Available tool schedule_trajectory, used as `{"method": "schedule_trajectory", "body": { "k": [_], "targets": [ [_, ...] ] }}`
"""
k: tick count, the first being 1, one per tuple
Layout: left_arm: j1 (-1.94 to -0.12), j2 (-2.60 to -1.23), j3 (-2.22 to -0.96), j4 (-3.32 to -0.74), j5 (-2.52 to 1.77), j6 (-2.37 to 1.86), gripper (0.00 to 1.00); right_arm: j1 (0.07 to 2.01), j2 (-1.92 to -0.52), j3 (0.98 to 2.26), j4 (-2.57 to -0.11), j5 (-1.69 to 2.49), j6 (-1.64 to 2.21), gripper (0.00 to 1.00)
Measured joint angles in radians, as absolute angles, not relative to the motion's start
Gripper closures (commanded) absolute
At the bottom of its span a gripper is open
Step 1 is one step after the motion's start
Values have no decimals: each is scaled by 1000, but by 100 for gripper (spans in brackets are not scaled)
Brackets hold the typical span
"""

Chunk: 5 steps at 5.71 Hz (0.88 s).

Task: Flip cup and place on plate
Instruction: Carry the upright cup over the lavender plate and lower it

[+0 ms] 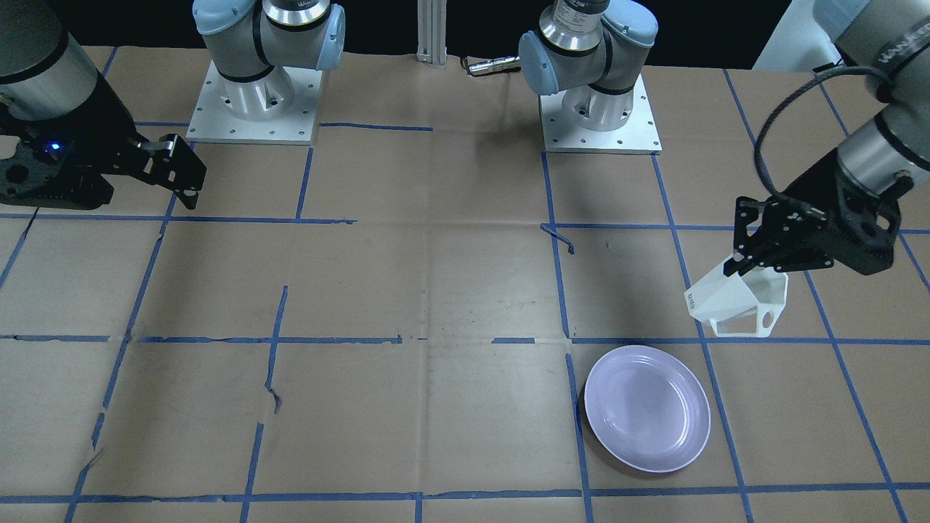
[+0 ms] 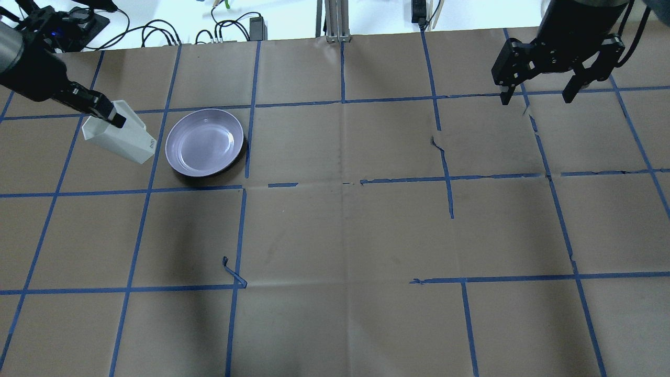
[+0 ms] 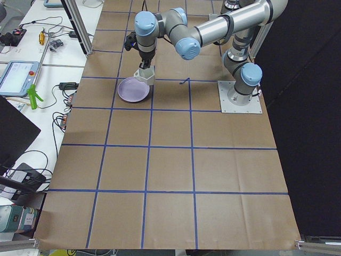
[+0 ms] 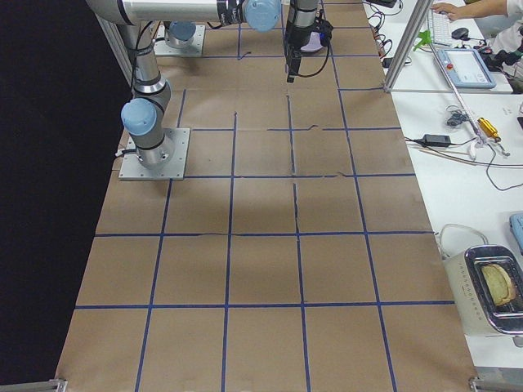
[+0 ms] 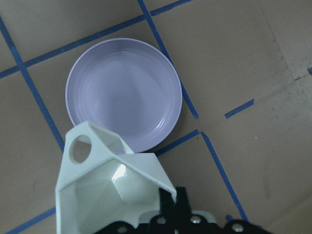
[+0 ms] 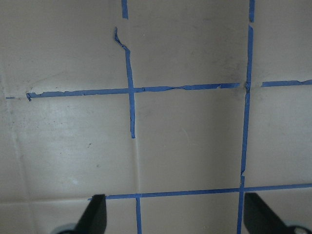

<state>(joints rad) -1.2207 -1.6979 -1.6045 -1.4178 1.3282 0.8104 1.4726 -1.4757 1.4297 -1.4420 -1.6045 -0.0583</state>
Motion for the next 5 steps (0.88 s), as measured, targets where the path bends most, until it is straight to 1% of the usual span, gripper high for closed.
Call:
{"method": "schedule_trajectory", "body": {
  "k": [2,4,5],
  "targets": [
    [-1319,-1776,-1663,-1195,1407,796,100,1473,-1476,1430,-1442,-1605,-58,0],
    [-1381,-1849,-1723,-1004,1469,792,100,1473,-1476,1430,-1442,-1605,-58,0],
    [-1407,-1890,-1736,-927,1482,786,98,1473,-1476,1430,-1442,-1605,-58,0]
  ]
}}
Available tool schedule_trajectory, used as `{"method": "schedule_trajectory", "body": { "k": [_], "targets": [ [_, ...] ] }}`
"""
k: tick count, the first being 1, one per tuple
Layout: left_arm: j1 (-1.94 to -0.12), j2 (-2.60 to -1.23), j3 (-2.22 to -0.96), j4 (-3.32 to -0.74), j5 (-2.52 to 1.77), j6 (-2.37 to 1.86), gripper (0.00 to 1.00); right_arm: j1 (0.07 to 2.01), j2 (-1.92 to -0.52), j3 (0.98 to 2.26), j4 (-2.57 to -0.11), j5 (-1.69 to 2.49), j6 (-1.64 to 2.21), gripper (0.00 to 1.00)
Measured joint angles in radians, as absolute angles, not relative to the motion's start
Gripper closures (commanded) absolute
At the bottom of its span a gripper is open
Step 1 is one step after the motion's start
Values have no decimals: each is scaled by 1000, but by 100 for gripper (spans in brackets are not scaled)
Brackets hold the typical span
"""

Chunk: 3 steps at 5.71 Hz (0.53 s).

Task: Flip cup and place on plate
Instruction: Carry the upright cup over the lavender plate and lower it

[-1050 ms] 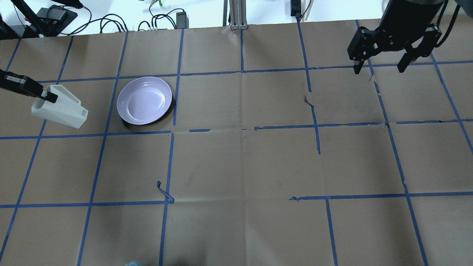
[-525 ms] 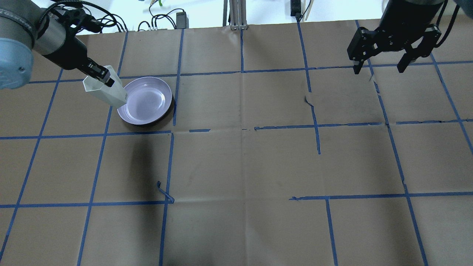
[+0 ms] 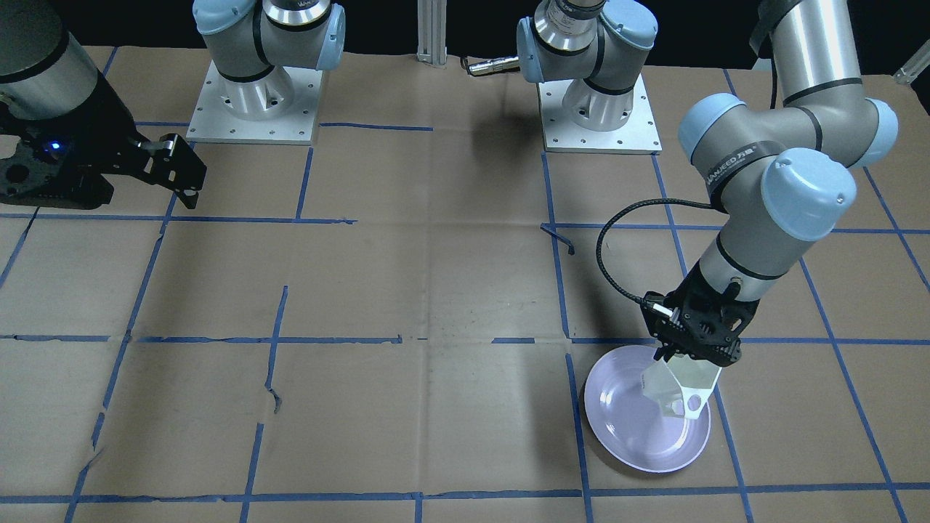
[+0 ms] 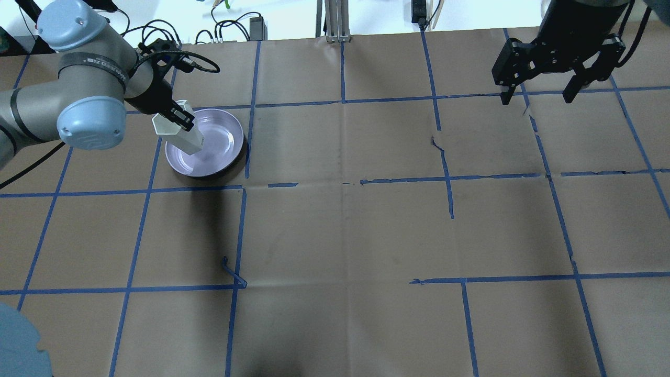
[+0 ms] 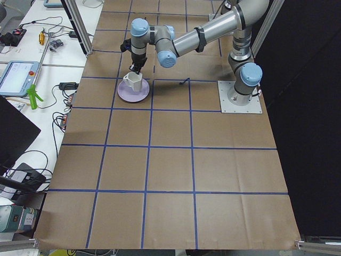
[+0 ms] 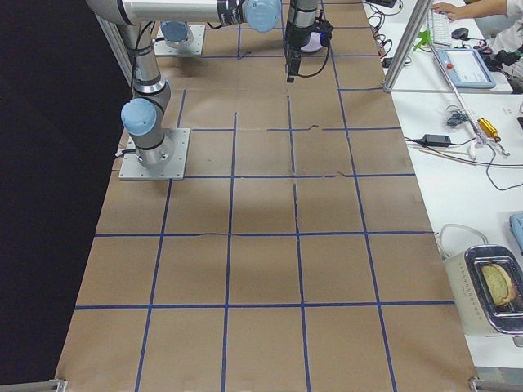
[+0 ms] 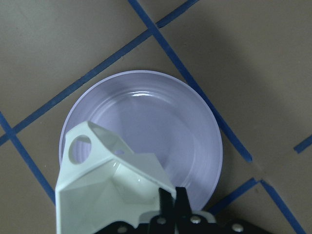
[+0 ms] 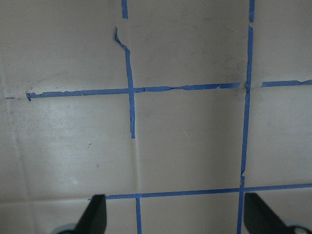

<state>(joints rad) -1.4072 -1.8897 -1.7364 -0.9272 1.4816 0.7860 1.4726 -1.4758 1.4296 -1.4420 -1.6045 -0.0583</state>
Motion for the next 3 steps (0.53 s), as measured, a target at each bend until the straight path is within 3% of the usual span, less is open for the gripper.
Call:
{"method": "schedule_trajectory", "body": {
  "k": [1,2,3],
  "targets": [
    [-1426,-1923,-1741,-879,1491,777,80,1473,-1476,1430,-1442,-1605,-58,0],
    [-1436,-1944,-1741,-859,1501,771,2,1473,-1476,1430,-1442,-1605,-58,0],
    [-1439,-1952,-1741,-853,1507,770,1,1473,-1476,1430,-1442,-1605,-58,0]
  ]
}}
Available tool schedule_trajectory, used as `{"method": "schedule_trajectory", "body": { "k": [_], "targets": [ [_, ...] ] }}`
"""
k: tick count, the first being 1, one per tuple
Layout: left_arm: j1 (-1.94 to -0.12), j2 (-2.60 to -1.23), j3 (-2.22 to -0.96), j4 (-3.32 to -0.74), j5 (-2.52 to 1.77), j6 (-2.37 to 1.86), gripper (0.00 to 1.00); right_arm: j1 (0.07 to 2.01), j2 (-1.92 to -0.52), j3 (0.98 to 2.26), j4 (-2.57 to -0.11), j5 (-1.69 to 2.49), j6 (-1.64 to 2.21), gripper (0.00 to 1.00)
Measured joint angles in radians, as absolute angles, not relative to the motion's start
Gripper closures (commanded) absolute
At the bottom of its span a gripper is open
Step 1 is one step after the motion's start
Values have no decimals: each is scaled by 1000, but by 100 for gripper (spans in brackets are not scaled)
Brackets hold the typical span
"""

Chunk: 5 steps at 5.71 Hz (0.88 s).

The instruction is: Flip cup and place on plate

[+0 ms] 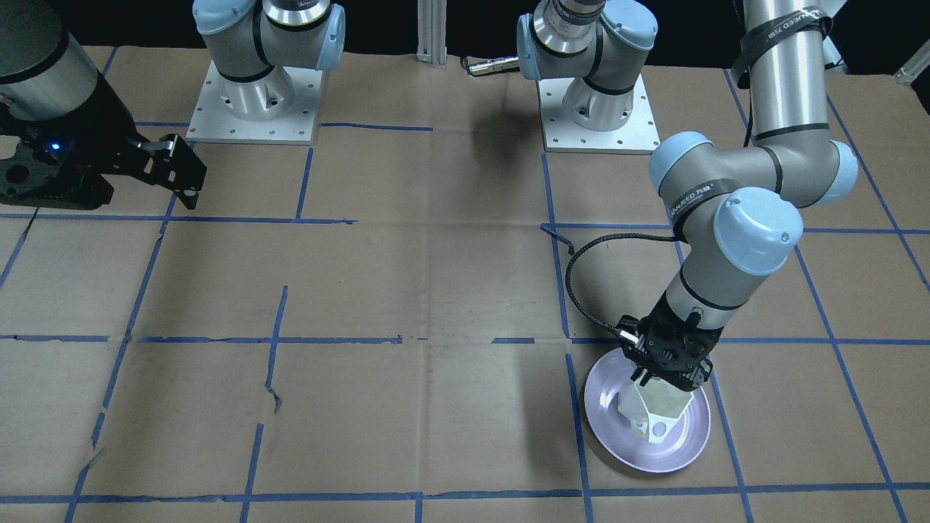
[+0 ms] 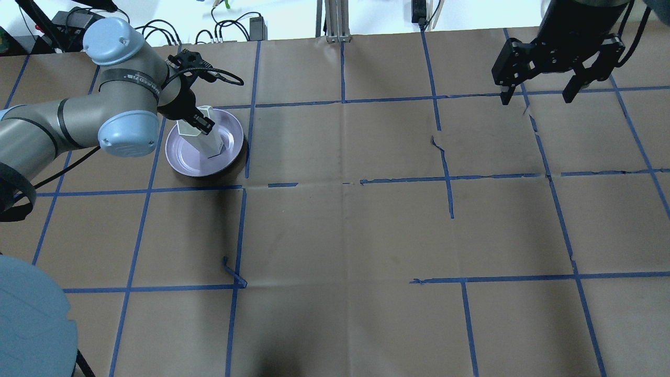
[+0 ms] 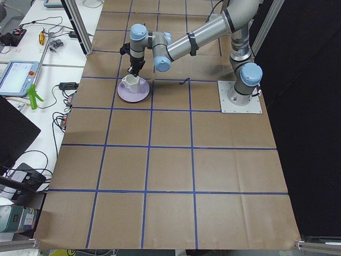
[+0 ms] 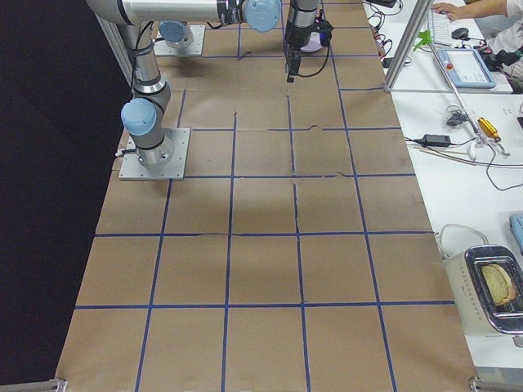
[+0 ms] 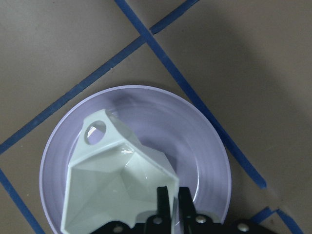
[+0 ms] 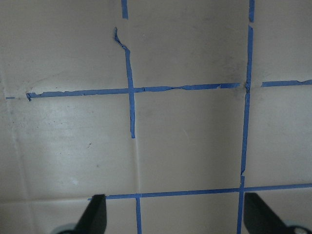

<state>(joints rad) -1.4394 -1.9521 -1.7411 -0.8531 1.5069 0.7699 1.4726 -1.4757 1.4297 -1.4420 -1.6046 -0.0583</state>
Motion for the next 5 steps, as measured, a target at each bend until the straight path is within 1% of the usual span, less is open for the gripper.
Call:
{"method": "schedule_trajectory", "body": {
  "k": [2,3,5],
  "targets": [
    [-1441,-1928,-1722,-892,1511,751,1,1473,-1476,1430,-1442,-1605,-58,0],
    [-1444,-1896,-1694,-974,1511,700,1,1473,-1476,1430,-1442,-1605,-58,0],
    [-1478,-1812,-1566,-1259,1510,495,1,1473,-1476,1430,-1442,-1605,-58,0]
  ]
}}
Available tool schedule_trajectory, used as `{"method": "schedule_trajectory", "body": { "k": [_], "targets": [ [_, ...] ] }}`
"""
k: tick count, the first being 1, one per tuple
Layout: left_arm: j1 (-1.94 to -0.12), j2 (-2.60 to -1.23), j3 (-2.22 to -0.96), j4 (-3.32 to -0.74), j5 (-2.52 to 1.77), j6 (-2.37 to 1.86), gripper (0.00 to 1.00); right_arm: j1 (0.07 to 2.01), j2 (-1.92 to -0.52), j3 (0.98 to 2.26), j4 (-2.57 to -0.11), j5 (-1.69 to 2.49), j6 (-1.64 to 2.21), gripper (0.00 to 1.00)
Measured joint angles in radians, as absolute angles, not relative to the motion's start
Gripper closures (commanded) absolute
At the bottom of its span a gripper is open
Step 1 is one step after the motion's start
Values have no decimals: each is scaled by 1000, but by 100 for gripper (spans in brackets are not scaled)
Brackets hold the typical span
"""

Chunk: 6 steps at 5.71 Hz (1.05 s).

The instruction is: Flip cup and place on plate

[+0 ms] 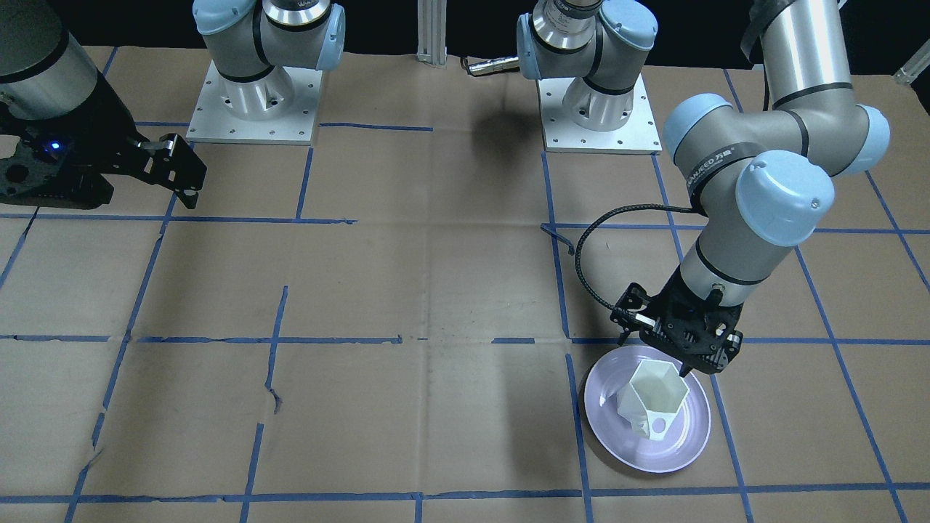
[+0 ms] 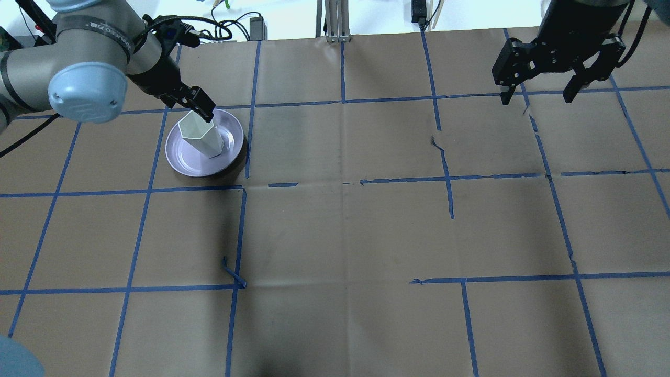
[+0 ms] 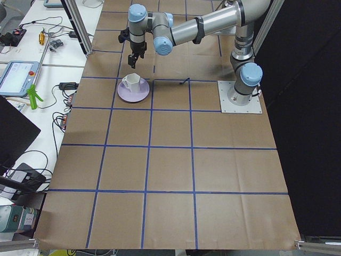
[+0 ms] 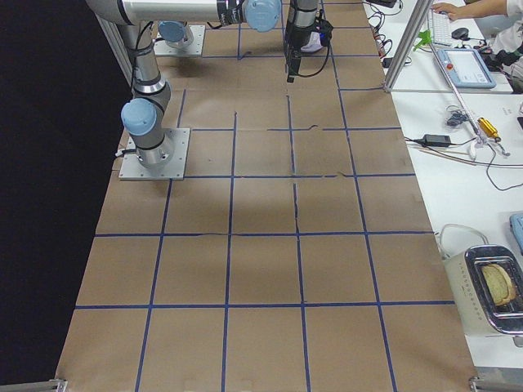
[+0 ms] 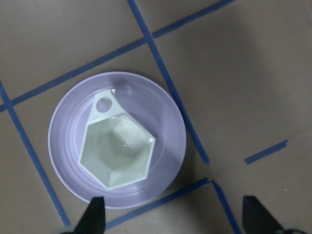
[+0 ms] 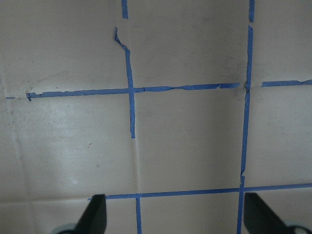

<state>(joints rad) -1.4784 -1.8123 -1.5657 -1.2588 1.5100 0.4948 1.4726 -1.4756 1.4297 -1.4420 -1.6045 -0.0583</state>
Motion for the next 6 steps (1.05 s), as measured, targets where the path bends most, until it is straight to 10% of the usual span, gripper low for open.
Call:
{"method": "schedule_trajectory", "body": {
  "k": [6],
  "targets": [
    [-1538,-1619,-1451,-1650,1564,114,1,1473,-1476,1430,-1442,-1605,-58,0]
  ]
}}
